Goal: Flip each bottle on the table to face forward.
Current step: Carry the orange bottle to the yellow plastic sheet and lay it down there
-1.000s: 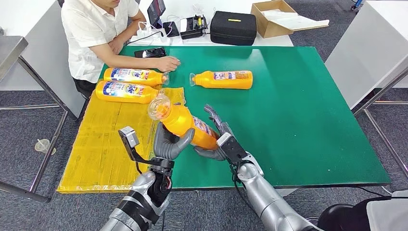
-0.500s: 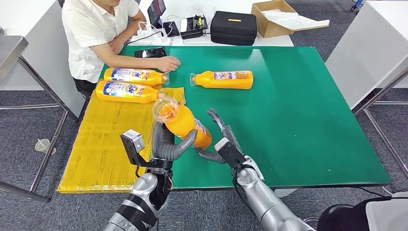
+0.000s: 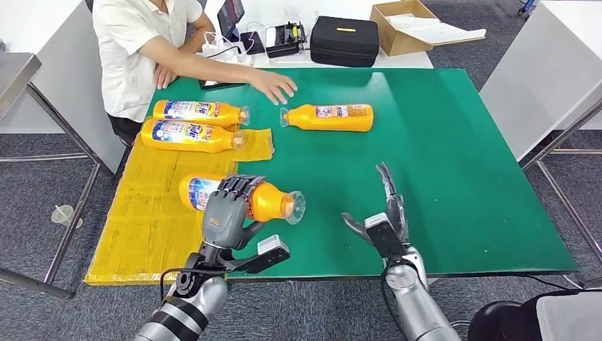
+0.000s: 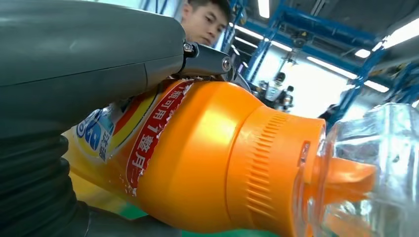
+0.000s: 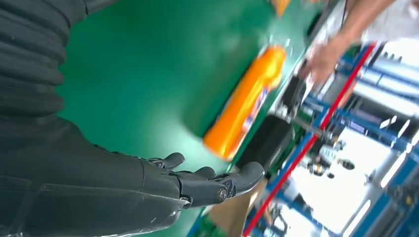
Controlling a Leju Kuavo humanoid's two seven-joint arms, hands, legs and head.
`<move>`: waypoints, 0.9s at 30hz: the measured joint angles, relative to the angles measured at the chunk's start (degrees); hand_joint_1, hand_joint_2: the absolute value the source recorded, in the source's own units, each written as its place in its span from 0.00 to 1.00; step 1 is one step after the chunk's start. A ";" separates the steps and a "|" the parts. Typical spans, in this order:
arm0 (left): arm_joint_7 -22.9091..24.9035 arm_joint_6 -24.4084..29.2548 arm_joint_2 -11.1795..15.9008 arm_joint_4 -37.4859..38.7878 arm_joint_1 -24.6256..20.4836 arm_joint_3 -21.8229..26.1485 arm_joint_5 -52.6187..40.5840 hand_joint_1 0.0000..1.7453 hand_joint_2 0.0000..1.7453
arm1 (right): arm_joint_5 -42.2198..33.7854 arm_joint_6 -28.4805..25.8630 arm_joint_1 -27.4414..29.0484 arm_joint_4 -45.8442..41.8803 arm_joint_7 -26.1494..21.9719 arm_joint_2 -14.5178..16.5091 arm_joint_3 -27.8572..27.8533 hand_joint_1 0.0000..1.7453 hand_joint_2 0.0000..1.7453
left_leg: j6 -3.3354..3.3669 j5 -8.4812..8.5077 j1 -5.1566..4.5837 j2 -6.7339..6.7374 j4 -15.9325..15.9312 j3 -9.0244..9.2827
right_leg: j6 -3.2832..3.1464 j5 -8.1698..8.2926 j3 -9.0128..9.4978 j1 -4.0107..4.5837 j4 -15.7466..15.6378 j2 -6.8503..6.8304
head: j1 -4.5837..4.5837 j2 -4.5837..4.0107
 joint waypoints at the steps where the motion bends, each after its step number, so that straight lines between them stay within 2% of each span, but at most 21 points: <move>1: 1.01 -0.45 0.40 0.42 -0.26 0.06 -1.38 1.00 1.00 | 0.23 0.05 0.30 -0.58 0.00 -0.07 -0.85 0.00 1.00 | 0.00 0.00 0.00 0.00 0.00 0.00 | 0.00 0.00 0.00 0.00 0.00 0.00 | -0.01 0.00; 4: 2.99 -2.67 1.26 1.91 -1.18 0.07 -3.38 1.00 1.00 | 0.77 0.44 0.89 -1.63 0.01 -0.16 -2.57 0.00 1.00 | 0.00 0.00 0.00 0.01 0.00 0.00 | 0.00 0.00 0.00 0.00 0.00 0.00 | -0.01 0.00; 7: 5.25 -7.09 1.74 4.14 -2.52 0.07 -4.16 1.00 1.00 | 1.60 1.03 1.16 -1.99 0.00 -0.10 -3.72 0.00 1.00 | 0.00 0.00 0.00 0.00 0.00 0.00 | 0.00 0.00 0.00 0.00 0.00 0.00 | -0.01 0.00; 13: 12.53 -14.00 2.15 13.99 -8.17 0.11 -9.46 1.00 1.00 | 3.41 1.81 0.97 -1.88 0.02 0.56 -4.63 0.00 1.00 | -0.01 0.03 0.02 0.01 0.00 0.00 | 0.00 0.01 0.01 0.01 0.01 0.01 | -0.01 0.00; 16: 15.89 -15.79 2.42 19.29 -11.19 0.28 -12.08 1.00 1.00 | 3.85 1.87 0.53 -1.46 0.02 0.91 -4.70 0.00 1.00 | -0.02 0.05 0.02 0.01 0.00 0.00 | 0.00 0.02 0.01 0.01 0.02 0.01 | -0.01 0.00; 20: 18.10 -17.34 2.63 23.89 -13.94 0.42 -13.88 1.00 1.00 | 3.78 1.73 0.15 -0.84 0.02 1.16 -4.74 0.00 1.00 | -0.02 0.05 0.02 -0.05 0.00 0.00 | 0.00 0.01 0.04 0.01 0.02 -0.03 | -0.01 0.00; 22: 18.68 -18.18 2.63 25.40 -15.16 0.44 -14.18 0.97 1.00 | 3.73 1.70 0.08 -0.55 0.02 1.23 -4.76 0.00 1.00 | -0.02 0.05 0.01 -0.06 0.00 0.01 | 0.00 0.01 0.06 0.01 0.02 -0.03 | -0.01 0.00; 23: 18.90 -18.44 2.63 25.99 -15.61 0.46 -14.25 0.82 1.00 | 3.73 1.70 0.06 -0.41 0.02 1.25 -4.77 0.00 1.00 | -0.02 0.05 0.01 -0.06 0.00 0.01 | 0.00 0.01 0.06 0.01 0.02 -0.03 | -0.01 0.00; 24: 19.16 -18.66 2.63 26.50 -15.98 0.52 -14.30 0.63 1.00 | 3.73 1.67 0.06 -0.28 0.02 1.26 -4.79 0.00 1.00 | -0.02 0.04 0.01 -0.06 0.00 0.01 | 0.00 0.01 0.06 0.01 0.02 -0.03 | -0.01 0.00; 26: 19.69 -19.01 2.63 27.27 -16.52 0.87 -14.37 0.20 1.00 | 3.73 1.62 0.06 -0.04 0.02 1.26 -4.82 0.00 1.00 | -0.02 0.05 0.01 -0.06 -0.01 0.02 | 0.00 0.01 0.07 0.01 0.02 -0.04 | 0.00 0.00; 27: 19.74 -19.28 2.63 27.56 -16.72 1.17 -14.22 0.10 1.00 | 3.73 1.60 0.07 0.08 0.02 1.26 -4.85 0.00 1.00 | -0.02 0.05 0.01 -0.06 -0.01 0.04 | 0.00 0.01 0.08 0.01 0.02 -0.04 | 0.00 0.00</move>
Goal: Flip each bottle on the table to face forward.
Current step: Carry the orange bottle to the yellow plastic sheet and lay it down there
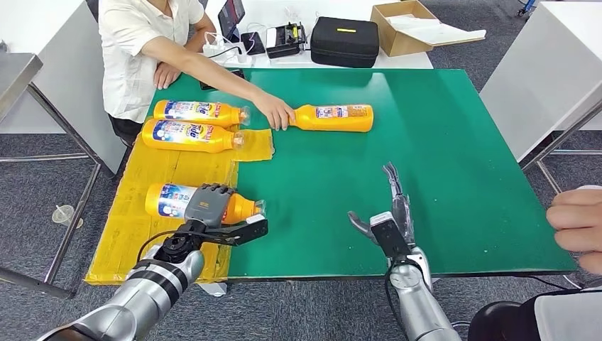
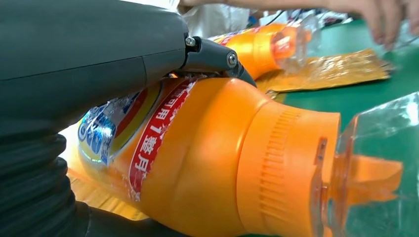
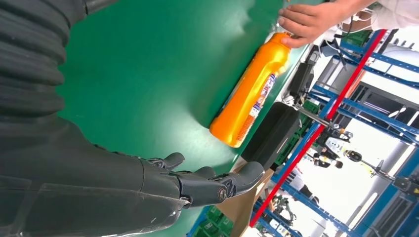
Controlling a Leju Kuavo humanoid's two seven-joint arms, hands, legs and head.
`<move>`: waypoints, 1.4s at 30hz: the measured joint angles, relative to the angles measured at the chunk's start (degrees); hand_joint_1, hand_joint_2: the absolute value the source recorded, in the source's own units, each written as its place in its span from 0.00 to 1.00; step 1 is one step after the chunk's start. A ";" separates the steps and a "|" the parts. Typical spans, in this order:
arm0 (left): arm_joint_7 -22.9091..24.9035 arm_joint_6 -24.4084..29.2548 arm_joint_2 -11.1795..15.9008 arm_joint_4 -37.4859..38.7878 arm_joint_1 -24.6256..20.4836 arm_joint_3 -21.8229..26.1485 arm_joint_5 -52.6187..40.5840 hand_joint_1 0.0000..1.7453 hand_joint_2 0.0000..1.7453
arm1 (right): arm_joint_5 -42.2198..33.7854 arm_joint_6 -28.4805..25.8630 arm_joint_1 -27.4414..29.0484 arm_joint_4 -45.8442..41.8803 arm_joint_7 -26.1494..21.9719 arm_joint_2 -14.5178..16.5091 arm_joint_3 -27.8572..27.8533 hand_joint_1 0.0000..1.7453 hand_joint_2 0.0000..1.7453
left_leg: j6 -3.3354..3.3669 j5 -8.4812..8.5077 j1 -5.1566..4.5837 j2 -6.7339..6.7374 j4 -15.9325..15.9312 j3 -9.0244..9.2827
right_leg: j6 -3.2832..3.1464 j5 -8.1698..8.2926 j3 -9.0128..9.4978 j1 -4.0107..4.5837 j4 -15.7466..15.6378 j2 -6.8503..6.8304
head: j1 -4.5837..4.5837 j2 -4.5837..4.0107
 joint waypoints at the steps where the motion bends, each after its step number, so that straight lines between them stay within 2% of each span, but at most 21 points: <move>1: -0.24 -0.33 0.00 0.23 -0.16 0.36 0.30 0.04 1.00 | 0.01 -0.01 0.01 0.11 0.00 0.00 -0.03 0.00 1.00 | 0.00 0.01 0.00 0.00 0.00 0.02 | 0.00 0.00 0.01 0.00 0.00 0.00 | -0.01 0.00; 2: -0.80 -0.79 0.00 0.44 -0.30 0.77 0.78 0.00 1.00 | 0.03 -0.02 0.02 0.22 0.00 -0.01 -0.09 0.00 1.00 | -0.01 0.01 0.00 0.00 0.00 0.03 | 0.00 0.00 0.03 0.00 0.00 0.00 | -0.01 0.00; 15: -16.61 -11.98 -0.03 -0.08 -0.92 4.47 10.17 0.00 1.00 | -0.62 -0.33 -0.08 1.26 0.00 -0.43 -0.24 0.00 1.00 | -0.01 0.03 0.00 -0.11 0.00 0.07 | 0.00 0.00 0.11 0.00 0.00 -0.10 | -0.01 0.00; 19: -18.57 -13.21 0.24 -0.67 -0.81 4.45 11.64 0.00 1.00 | 0.83 -1.42 -0.72 2.11 0.00 -1.26 0.16 0.00 1.00 | 0.00 0.04 0.00 -0.16 0.00 0.07 | 0.00 0.00 0.12 0.00 0.00 -0.18 | -0.01 0.00; 24: -18.96 -12.78 0.46 -1.41 -0.58 4.36 12.01 0.00 1.00 | 3.11 -3.11 -1.32 3.21 0.01 -2.46 0.84 0.00 1.00 | 0.01 0.05 0.00 -0.18 0.00 0.07 | 0.00 0.00 0.13 0.00 0.00 -0.21 | -0.01 0.00; 30: -20.38 -9.43 0.48 -3.82 1.37 4.04 13.67 0.00 1.00 | 11.82 -9.25 -2.05 4.22 1.51 -4.51 1.74 0.00 1.00 | 0.01 0.05 -0.01 -0.19 0.01 0.04 | 0.00 0.00 0.10 -0.01 0.00 -0.21 | 0.00 0.00; 36: -20.68 -3.15 0.46 -12.29 5.70 2.52 15.38 0.00 1.00 | 25.30 -15.93 -2.56 4.22 8.45 -8.43 3.13 0.00 1.00 | 0.02 0.04 -0.03 -0.22 0.02 -0.01 | 0.01 0.00 0.08 -0.02 0.00 -0.24 | -0.02 0.00; 42: -20.89 -0.13 0.87 -24.88 11.41 -0.09 17.17 0.00 1.00 | 35.28 -17.53 -3.06 3.80 15.72 -13.18 4.03 0.00 1.00 | 0.03 0.02 -0.05 -0.21 0.02 -0.04 | 0.01 0.00 0.06 -0.02 -0.01 -0.24 | -0.02 0.00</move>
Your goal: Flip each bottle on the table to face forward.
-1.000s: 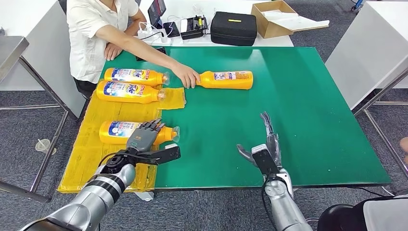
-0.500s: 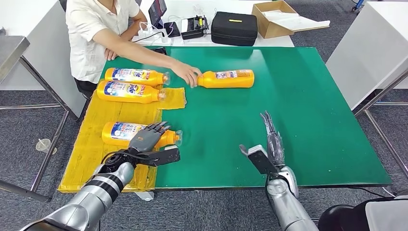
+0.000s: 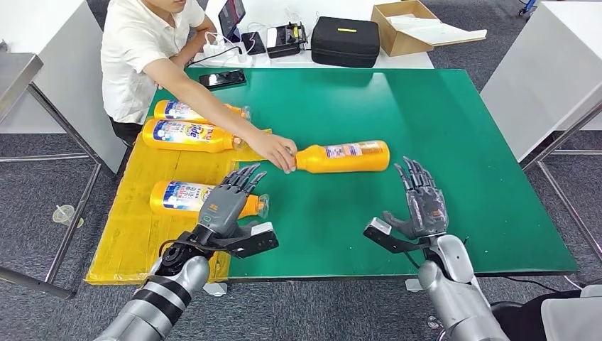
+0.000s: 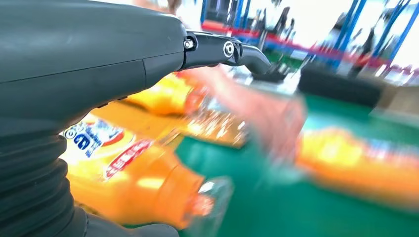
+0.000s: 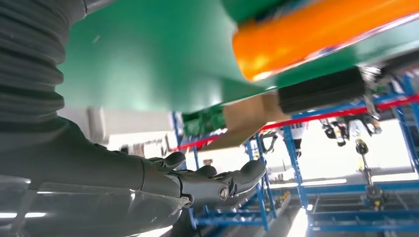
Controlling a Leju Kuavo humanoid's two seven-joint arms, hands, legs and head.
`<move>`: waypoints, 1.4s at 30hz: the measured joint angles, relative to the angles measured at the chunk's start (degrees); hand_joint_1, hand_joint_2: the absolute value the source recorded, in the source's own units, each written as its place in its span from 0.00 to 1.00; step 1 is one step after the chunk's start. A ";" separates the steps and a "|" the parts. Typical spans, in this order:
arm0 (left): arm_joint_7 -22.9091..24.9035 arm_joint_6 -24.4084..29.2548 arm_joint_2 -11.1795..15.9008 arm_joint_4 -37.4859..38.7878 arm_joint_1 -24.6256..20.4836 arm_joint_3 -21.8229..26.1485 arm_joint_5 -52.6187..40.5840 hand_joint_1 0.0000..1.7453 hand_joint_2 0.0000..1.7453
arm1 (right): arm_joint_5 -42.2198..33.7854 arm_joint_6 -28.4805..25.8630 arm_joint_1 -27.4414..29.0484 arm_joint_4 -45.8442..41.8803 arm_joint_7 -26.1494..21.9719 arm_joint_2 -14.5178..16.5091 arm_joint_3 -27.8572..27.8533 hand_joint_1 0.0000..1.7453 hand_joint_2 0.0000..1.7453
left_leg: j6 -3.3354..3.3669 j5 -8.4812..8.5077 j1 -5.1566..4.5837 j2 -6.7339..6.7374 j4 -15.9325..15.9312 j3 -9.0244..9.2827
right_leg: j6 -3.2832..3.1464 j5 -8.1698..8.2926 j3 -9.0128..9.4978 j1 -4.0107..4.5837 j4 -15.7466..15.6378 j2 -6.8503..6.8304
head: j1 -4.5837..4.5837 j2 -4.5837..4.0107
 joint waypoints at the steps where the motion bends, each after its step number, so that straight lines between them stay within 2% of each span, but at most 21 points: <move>1: -0.42 0.72 0.07 -1.93 1.02 -0.26 0.60 0.00 1.00 | 0.81 0.00 -0.29 0.01 0.77 -0.82 0.10 0.00 1.00 | 0.00 0.00 0.00 0.00 0.00 0.00 | 0.00 0.00 0.00 0.00 0.00 0.00 | 0.00 0.00; 8: -1.93 2.80 0.46 -10.41 5.63 -1.59 2.74 0.00 1.00 | 1.32 0.77 -1.65 0.02 1.63 -4.21 0.38 0.00 1.00 | 0.00 0.00 0.02 0.00 0.00 0.01 | 0.00 0.00 0.00 0.01 0.00 0.00 | -0.01 0.00; 14: -4.68 4.85 0.45 -16.51 10.49 -2.19 9.14 0.00 1.00 | -1.27 7.16 -1.78 0.13 2.17 -5.69 0.84 0.00 1.00 | 0.00 -0.01 0.01 0.00 -0.01 -0.03 | 0.00 -0.01 -0.03 0.01 0.00 0.00 | 0.01 0.00; 16: -5.04 5.02 0.27 -17.68 11.20 -2.78 11.56 0.00 1.00 | -3.90 10.14 -2.60 0.91 0.97 -5.15 1.06 0.00 1.00 | 0.00 -0.01 0.01 0.02 -0.01 -0.05 | 0.00 -0.01 -0.06 0.01 0.00 0.01 | 0.01 0.00; 22: -5.77 5.30 -0.89 -17.98 10.51 -3.88 14.91 0.00 1.00 | -12.53 17.14 -6.89 6.65 -3.24 -0.82 2.82 0.00 1.00 | 0.02 0.08 0.05 0.03 -0.01 -0.02 | 0.00 0.00 -0.07 0.03 0.00 0.00 | 0.01 0.00; 27: -6.46 4.34 -1.51 -17.71 9.66 -4.54 16.75 0.00 1.00 | -13.94 18.80 -8.93 10.03 -4.86 1.83 5.80 0.00 1.00 | 0.02 0.10 0.06 0.03 -0.01 -0.03 | 0.00 0.01 -0.06 0.03 0.02 0.00 | 0.01 0.00; 34: -6.98 3.88 -1.91 -17.25 9.34 -5.08 17.76 0.00 1.00 | -14.49 19.90 -10.36 11.38 -5.71 2.83 9.02 0.00 1.00 | 0.04 0.08 0.03 0.02 -0.01 -0.06 | 0.00 0.00 -0.08 0.02 0.02 -0.01 | 0.01 0.00; 37: -7.29 3.45 -1.94 -17.06 9.15 -5.33 18.88 0.00 1.00 | -14.06 21.55 -11.30 12.02 -3.84 2.76 10.18 0.00 1.00 | 0.03 0.08 0.03 0.04 -0.01 -0.05 | 0.00 0.01 -0.09 0.02 0.01 0.00 | -0.01 0.00; 42: -7.14 2.85 -1.93 -16.91 8.93 -5.64 20.55 0.00 1.00 | -9.27 26.20 -15.53 15.43 5.97 1.15 14.52 0.00 1.00 | 0.07 0.12 0.03 0.02 -0.01 -0.03 | 0.01 0.03 -0.07 0.02 0.01 -0.01 | 0.01 0.00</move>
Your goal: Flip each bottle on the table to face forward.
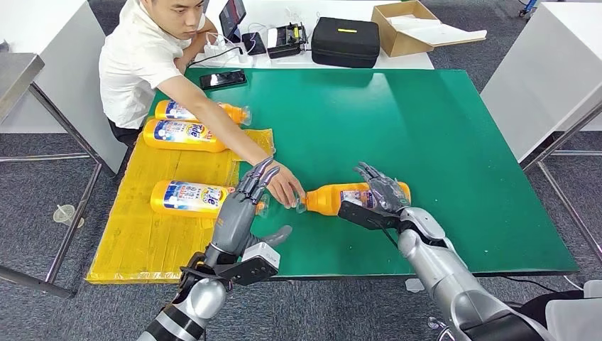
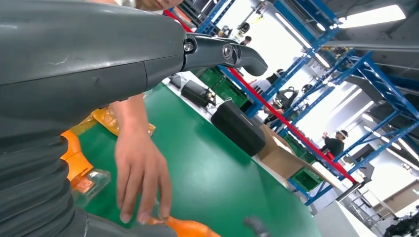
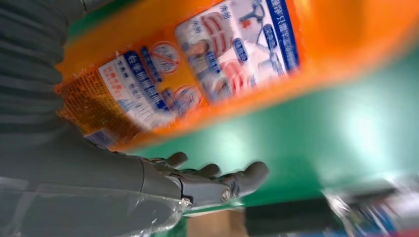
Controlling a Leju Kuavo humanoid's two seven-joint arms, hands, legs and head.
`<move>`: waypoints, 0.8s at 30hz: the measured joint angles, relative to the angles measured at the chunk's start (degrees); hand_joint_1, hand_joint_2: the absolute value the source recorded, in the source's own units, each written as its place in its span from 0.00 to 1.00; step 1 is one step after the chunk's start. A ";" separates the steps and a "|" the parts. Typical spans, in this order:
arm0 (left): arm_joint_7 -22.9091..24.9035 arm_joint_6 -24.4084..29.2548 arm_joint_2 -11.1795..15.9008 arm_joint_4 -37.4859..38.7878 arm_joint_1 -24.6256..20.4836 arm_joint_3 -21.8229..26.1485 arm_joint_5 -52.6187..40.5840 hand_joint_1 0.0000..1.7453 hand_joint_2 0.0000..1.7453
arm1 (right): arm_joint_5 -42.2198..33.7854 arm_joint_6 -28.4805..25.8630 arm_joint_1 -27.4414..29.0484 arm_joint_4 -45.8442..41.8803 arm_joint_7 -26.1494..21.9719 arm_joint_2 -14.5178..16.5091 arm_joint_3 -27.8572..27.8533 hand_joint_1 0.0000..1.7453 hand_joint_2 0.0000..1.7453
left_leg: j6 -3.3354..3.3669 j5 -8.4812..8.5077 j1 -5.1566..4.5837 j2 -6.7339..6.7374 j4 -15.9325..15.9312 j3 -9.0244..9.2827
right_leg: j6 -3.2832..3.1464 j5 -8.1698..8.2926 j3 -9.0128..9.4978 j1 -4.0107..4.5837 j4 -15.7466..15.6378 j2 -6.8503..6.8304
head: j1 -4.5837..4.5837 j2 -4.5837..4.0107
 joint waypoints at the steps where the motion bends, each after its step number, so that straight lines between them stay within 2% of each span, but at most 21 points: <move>1: 0.22 0.02 0.03 0.00 0.01 -0.02 0.08 0.00 1.00 | 0.91 0.44 -0.82 0.54 1.85 -0.44 1.00 0.00 1.00 | 0.01 0.01 0.00 -0.02 0.00 0.00 | 0.01 0.01 0.01 0.00 0.00 -0.01 | 0.00 0.00; 6: 1.08 0.19 0.22 0.00 0.27 -0.04 -0.14 0.00 1.00 | 3.75 1.69 -3.29 1.25 8.65 -2.30 5.24 0.00 1.00 | 0.03 0.02 -0.01 -0.03 0.01 -0.01 | 0.04 0.03 0.03 0.00 0.00 -0.02 | 0.00 0.00; 9: 1.22 0.24 0.31 0.00 0.42 -0.04 -0.43 0.00 1.00 | 3.80 3.04 -4.08 1.27 10.04 -3.07 7.02 0.00 1.00 | 0.03 0.02 -0.01 -0.03 0.01 -0.02 | 0.04 0.02 0.01 0.00 0.00 -0.03 | -0.01 0.00; 14: 1.38 0.76 0.29 0.11 0.38 -0.06 -0.84 0.00 1.00 | 2.36 9.12 -5.24 1.51 11.72 -4.47 9.48 0.00 1.00 | 0.03 0.01 -0.01 -0.02 0.01 -0.04 | 0.04 0.02 -0.03 0.00 0.00 -0.02 | 0.00 0.00; 17: 1.24 1.04 0.16 0.39 0.19 -0.12 -0.81 0.00 1.00 | 1.68 10.04 -6.01 2.17 11.62 -5.11 10.90 0.00 1.00 | 0.03 0.01 -0.01 -0.02 0.01 -0.04 | 0.04 0.02 -0.03 0.00 0.00 -0.03 | 0.01 0.00; 18: 1.15 1.04 0.13 0.49 0.10 -0.14 -0.69 0.00 1.00 | 1.37 10.05 -6.18 2.43 11.40 -5.21 11.22 0.06 1.00 | 0.03 0.01 -0.01 -0.02 0.01 -0.04 | 0.04 0.02 -0.03 0.00 0.00 -0.03 | 0.01 0.00; 21: 0.68 1.04 0.11 0.74 -0.20 -0.29 -0.01 0.00 1.00 | -0.35 10.86 -6.77 3.44 9.80 -5.36 11.96 0.80 1.00 | 0.03 0.02 -0.01 -0.01 0.02 -0.03 | 0.04 0.03 -0.02 0.00 0.00 -0.02 | -0.01 0.00; 22: 0.43 1.04 0.10 0.85 -0.32 -0.39 0.26 0.00 1.00 | -1.17 11.44 -7.04 3.84 8.96 -5.48 12.15 0.99 1.00 | 0.03 0.02 -0.01 -0.01 0.02 -0.02 | 0.04 0.03 -0.02 0.00 0.00 -0.02 | -0.01 0.00; 24: -0.10 1.06 0.11 1.03 -0.53 -0.68 0.78 0.00 1.00 | -2.85 12.49 -7.60 4.66 7.10 -5.85 12.43 1.00 1.00 | 0.03 0.02 -0.01 -0.03 0.02 -0.02 | 0.04 0.02 -0.01 0.00 0.00 -0.03 | -0.01 0.00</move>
